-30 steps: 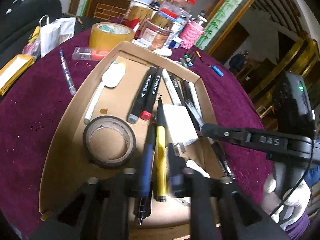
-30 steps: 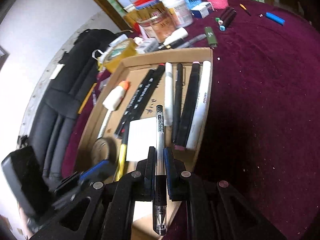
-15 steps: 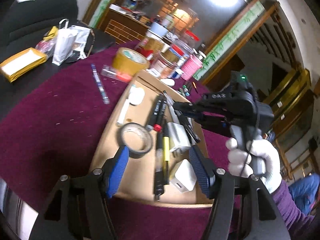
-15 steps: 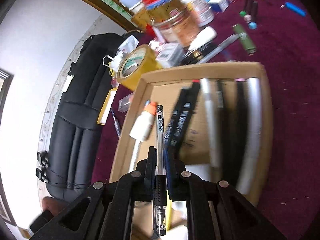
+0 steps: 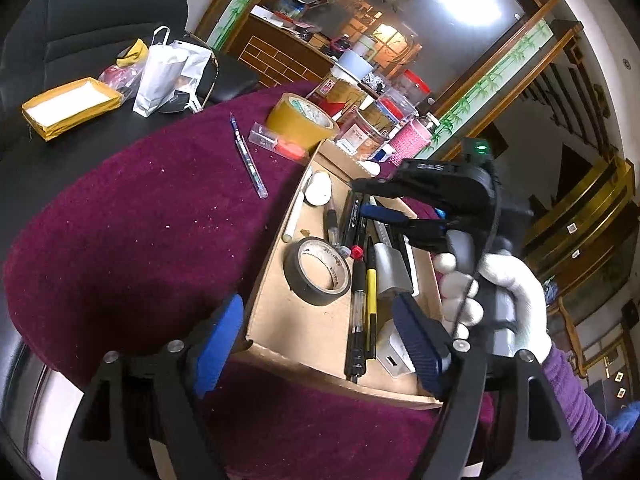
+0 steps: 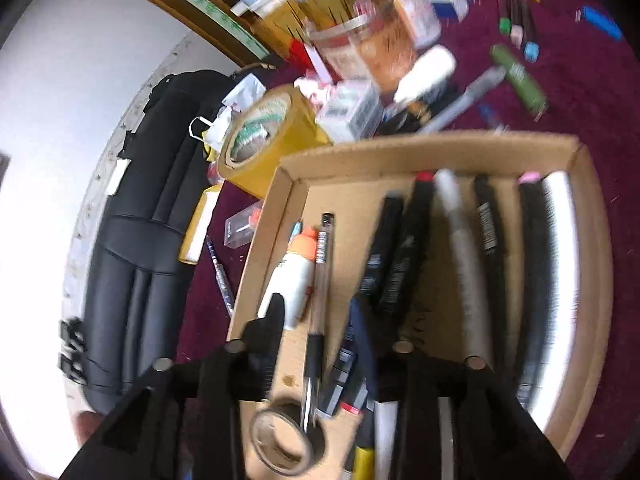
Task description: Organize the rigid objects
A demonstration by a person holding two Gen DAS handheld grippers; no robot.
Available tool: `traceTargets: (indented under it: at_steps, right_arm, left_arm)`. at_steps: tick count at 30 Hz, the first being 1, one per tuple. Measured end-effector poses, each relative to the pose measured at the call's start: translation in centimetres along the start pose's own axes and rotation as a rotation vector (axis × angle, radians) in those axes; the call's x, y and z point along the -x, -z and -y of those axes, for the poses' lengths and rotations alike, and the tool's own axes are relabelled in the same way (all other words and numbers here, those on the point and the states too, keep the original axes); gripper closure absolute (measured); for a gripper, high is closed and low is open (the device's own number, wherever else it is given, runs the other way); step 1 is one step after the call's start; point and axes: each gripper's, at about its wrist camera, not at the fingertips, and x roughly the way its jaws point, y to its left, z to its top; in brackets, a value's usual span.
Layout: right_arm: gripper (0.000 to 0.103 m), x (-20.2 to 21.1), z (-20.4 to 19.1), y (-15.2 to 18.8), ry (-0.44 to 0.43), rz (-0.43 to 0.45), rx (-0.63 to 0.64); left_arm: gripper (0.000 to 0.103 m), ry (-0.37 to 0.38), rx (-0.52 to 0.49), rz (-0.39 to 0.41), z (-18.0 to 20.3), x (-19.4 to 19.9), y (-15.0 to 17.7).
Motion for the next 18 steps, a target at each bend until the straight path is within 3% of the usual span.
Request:
traceTargets:
  at_steps: [2, 5, 7, 10, 12, 15, 18]
  right_arm:
    - [0.061, 1.9, -0.3, 0.9, 0.010, 0.024, 0.072]
    - [0.048, 5.5, -0.2, 3.4, 0.061, 0.113, 0.174]
    - [0.034, 7.7, -0.1, 5.3, 0.113, 0.189, 0.235]
    - [0.023, 10.4, 0.2, 8.0, 0.204, 0.292, 0.330]
    - [0.020, 12.0, 0.6, 9.8, 0.255, 0.356, 0.375]
    - [0.015, 13.7, 1.1, 11.4, 0.298, 0.418, 0.419]
    - [0.013, 14.9, 1.7, 13.0, 0.311, 0.452, 0.440]
  left_arm:
    - [0.025, -0.032, -0.024, 0.019, 0.7, 0.2, 0.1]
    - [0.025, -0.121, -0.094, 0.087, 2.3, 1.1, 0.3]
    - [0.025, -0.194, -0.175, 0.186, 4.5, 2.4, 0.7]
    - [0.009, -0.250, -0.262, 0.354, 7.4, 4.8, 1.7]
    - [0.001, -0.223, -0.297, 0.452, 9.1, 6.4, 2.4]
    - [0.000, -0.117, -0.301, 0.567, 11.0, 8.1, 3.3]
    - [0.000, -0.112, -0.223, 0.534, 11.9, 7.3, 2.7]
